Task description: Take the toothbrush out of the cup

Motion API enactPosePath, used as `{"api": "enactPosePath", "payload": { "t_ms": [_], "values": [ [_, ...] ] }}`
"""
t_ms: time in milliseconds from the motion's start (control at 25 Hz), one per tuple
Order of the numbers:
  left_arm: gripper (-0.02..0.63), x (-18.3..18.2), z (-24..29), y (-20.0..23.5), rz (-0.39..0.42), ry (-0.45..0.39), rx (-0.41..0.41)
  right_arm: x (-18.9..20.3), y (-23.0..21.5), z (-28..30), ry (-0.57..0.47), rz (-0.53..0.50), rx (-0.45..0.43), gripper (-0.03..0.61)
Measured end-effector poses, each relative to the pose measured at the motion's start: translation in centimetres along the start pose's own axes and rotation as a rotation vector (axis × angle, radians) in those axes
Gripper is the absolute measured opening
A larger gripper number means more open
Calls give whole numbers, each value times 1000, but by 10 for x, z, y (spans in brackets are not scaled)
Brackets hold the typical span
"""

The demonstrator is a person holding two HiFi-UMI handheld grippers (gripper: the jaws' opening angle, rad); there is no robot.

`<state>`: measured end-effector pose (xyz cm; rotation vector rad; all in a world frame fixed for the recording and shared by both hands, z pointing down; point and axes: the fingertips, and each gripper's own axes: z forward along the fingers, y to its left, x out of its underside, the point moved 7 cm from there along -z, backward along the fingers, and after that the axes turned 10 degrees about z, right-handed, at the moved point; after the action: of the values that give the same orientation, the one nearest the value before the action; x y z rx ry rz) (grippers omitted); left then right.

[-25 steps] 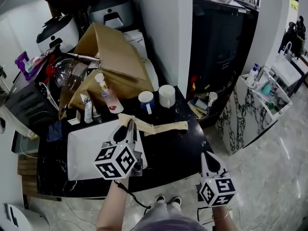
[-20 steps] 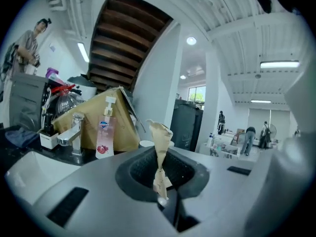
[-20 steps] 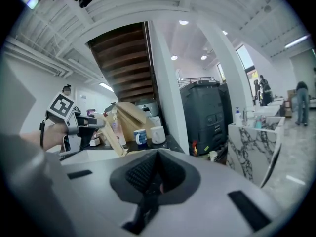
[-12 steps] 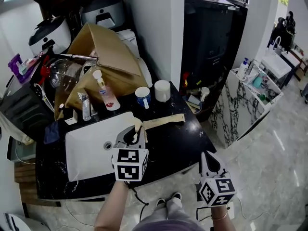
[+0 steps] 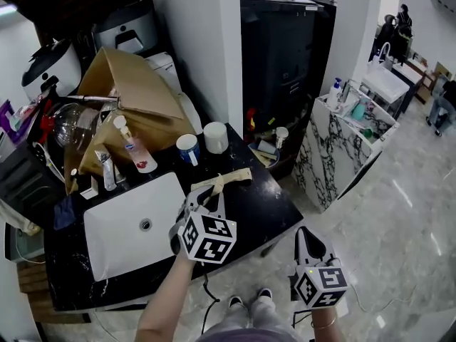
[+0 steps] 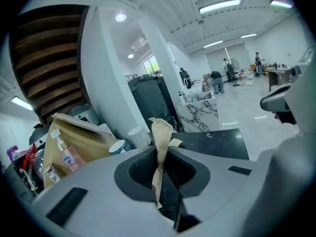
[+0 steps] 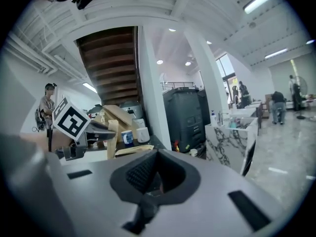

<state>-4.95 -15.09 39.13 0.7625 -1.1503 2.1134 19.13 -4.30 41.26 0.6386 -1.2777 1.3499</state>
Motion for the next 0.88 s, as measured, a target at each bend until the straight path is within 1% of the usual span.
{"api": "enactPosePath", "payload": {
  "t_ms": [240,440,640,880],
  "values": [
    [44,-14,33,-35,152,63,50,-6,-26,-2,1,12,17,2],
    [52,-10,60,-61,245,139,99,-9,-45,-4,6,22,32,2],
    [65,2,80,-78,295,204,137,-7,-60,-6,14,29,47,2],
    [94,8,90,-89,323,246,190,-8,-69,-6,22,36,53,2]
  ]
}}
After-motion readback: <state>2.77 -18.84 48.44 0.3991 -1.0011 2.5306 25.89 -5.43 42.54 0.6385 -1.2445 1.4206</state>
